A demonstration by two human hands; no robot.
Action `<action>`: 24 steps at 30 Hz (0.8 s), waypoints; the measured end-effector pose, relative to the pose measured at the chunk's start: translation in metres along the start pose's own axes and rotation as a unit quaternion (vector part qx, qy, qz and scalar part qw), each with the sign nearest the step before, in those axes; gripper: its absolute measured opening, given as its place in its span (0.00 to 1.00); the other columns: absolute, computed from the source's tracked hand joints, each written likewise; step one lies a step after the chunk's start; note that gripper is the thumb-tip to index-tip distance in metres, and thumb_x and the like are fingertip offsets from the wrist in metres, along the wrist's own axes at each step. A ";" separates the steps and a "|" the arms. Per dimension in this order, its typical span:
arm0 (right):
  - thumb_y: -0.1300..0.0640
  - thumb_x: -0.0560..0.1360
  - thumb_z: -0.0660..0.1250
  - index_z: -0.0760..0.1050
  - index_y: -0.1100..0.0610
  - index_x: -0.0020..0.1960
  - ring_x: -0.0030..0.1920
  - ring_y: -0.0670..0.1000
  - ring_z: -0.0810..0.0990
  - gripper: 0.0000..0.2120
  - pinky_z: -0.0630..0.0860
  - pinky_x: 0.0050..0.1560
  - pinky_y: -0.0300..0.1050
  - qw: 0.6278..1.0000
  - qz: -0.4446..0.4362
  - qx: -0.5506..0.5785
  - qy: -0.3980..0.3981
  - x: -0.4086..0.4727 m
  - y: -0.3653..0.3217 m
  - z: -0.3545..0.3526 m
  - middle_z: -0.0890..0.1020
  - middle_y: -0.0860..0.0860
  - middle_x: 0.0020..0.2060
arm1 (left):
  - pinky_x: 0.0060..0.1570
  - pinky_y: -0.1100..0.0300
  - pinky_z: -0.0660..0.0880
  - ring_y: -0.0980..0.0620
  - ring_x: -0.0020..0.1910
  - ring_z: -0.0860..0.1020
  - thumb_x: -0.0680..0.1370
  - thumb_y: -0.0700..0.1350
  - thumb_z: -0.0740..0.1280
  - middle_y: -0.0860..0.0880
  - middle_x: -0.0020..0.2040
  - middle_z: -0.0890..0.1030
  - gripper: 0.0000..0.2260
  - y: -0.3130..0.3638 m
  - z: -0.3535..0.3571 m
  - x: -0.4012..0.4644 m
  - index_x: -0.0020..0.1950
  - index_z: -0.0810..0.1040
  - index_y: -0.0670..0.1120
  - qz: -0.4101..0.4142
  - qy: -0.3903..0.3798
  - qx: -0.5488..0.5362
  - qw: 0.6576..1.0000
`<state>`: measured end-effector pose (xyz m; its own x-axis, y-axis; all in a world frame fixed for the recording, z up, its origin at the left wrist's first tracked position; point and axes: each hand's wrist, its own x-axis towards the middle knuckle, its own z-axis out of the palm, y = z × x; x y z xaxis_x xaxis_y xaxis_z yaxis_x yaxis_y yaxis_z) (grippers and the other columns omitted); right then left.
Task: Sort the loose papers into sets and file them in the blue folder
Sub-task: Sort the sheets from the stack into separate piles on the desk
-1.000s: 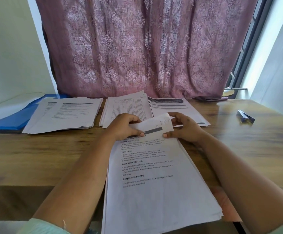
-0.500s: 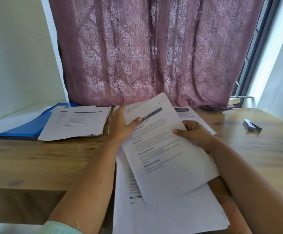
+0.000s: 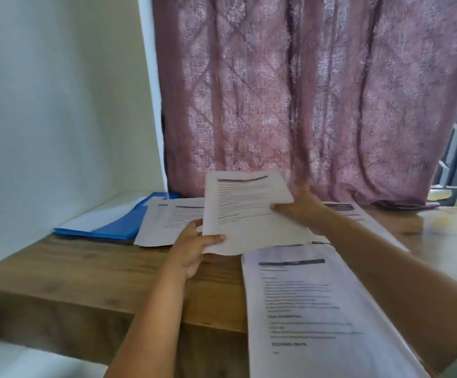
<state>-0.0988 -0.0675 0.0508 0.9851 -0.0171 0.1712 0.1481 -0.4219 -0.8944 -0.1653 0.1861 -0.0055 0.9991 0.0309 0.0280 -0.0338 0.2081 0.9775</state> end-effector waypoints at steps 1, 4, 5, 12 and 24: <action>0.56 0.63 0.81 0.59 0.50 0.70 0.54 0.56 0.78 0.43 0.80 0.54 0.55 0.999 -0.006 -0.006 -0.036 -0.001 -0.004 0.018 0.76 0.54 0.54 | 0.60 0.46 0.76 0.44 0.58 0.79 0.66 0.35 0.77 0.45 0.58 0.80 0.33 0.002 -0.016 0.003 0.68 0.68 0.44 0.018 0.036 0.016 0.999; 0.65 0.68 0.75 0.77 0.57 0.54 0.45 0.52 0.81 0.16 0.83 0.44 0.47 0.990 -0.056 -0.099 -0.089 -0.010 -0.018 0.069 0.80 0.55 0.48 | 0.60 0.48 0.76 0.47 0.59 0.77 0.69 0.37 0.77 0.49 0.58 0.78 0.33 0.005 -0.058 0.013 0.69 0.65 0.49 0.055 0.111 0.104 0.987; 0.64 0.70 0.74 0.80 0.58 0.48 0.43 0.50 0.82 0.08 0.83 0.42 0.42 0.985 -0.077 -0.135 -0.081 -0.012 -0.021 0.084 0.81 0.54 0.47 | 0.57 0.50 0.78 0.48 0.59 0.76 0.70 0.37 0.76 0.50 0.58 0.77 0.33 0.005 -0.066 0.015 0.69 0.63 0.49 0.058 0.140 0.121 0.981; 0.56 0.74 0.71 0.79 0.58 0.57 0.53 0.47 0.76 0.13 0.69 0.52 0.33 0.985 -0.075 -0.146 -0.052 -0.006 -0.016 0.169 0.79 0.52 0.59 | 0.44 0.61 0.76 0.47 0.55 0.78 0.77 0.41 0.70 0.45 0.59 0.79 0.08 -0.013 -0.118 0.032 0.56 0.79 0.46 0.128 0.305 0.198 0.923; 0.47 0.71 0.74 0.74 0.55 0.66 0.61 0.51 0.76 0.26 0.71 0.60 0.40 0.957 -0.103 -0.241 -0.125 -0.017 -0.011 0.165 0.77 0.53 0.62 | 0.73 0.36 0.41 0.43 0.77 0.35 0.74 0.52 0.72 0.47 0.78 0.32 0.50 -0.021 -0.120 0.042 0.78 0.34 0.55 0.046 0.215 0.585 0.781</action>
<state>-0.1030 0.0869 -0.0106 0.9381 0.3044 0.1654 0.3441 -0.7628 -0.5475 -0.1254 0.3006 -0.0500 0.8851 0.3707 0.2813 0.1917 -0.8413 0.5054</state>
